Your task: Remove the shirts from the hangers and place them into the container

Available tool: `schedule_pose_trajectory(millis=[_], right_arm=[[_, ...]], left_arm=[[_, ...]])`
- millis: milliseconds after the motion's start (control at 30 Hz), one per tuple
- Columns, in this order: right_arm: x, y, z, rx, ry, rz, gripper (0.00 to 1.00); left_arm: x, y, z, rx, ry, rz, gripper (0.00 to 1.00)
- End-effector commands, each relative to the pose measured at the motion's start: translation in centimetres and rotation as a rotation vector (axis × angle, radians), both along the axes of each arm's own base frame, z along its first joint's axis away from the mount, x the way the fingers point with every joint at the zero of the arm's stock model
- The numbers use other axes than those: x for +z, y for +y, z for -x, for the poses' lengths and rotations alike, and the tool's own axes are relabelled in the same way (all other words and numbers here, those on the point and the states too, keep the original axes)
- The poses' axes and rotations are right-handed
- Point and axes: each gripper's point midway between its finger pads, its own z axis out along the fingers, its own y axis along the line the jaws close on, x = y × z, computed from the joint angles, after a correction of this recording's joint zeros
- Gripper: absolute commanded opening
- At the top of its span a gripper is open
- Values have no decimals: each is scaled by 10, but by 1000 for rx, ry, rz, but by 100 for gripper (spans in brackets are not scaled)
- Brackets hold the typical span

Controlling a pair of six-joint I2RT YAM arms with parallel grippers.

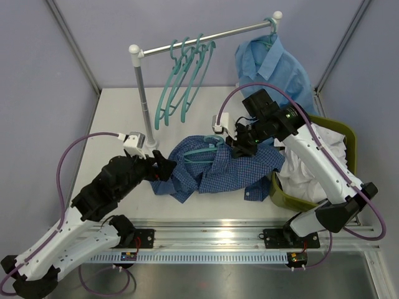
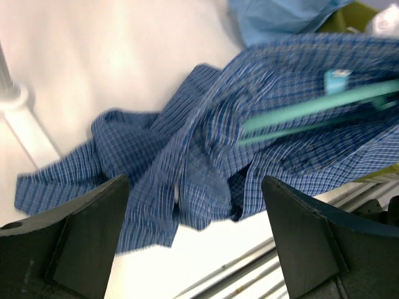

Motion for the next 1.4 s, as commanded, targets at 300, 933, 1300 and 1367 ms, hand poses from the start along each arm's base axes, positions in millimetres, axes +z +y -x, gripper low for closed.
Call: schedule_pose_trajectory(millis=[300,933,1300,1367], right_arm=[[26,7,-15,-73,-30,-89,0],[22,-43,-14,-48,-194,98,0],[47,-29,41,244,-153,-69,0],[48,-27,44,254,-149,-80,0]], left_arm=[[-42,-23,-9,77,206,76,78],[-15,36,-31,253,38,-212,0],[-34,62,-29,305,59,-353,0],[-32,57,-32,293,49,-343,0]])
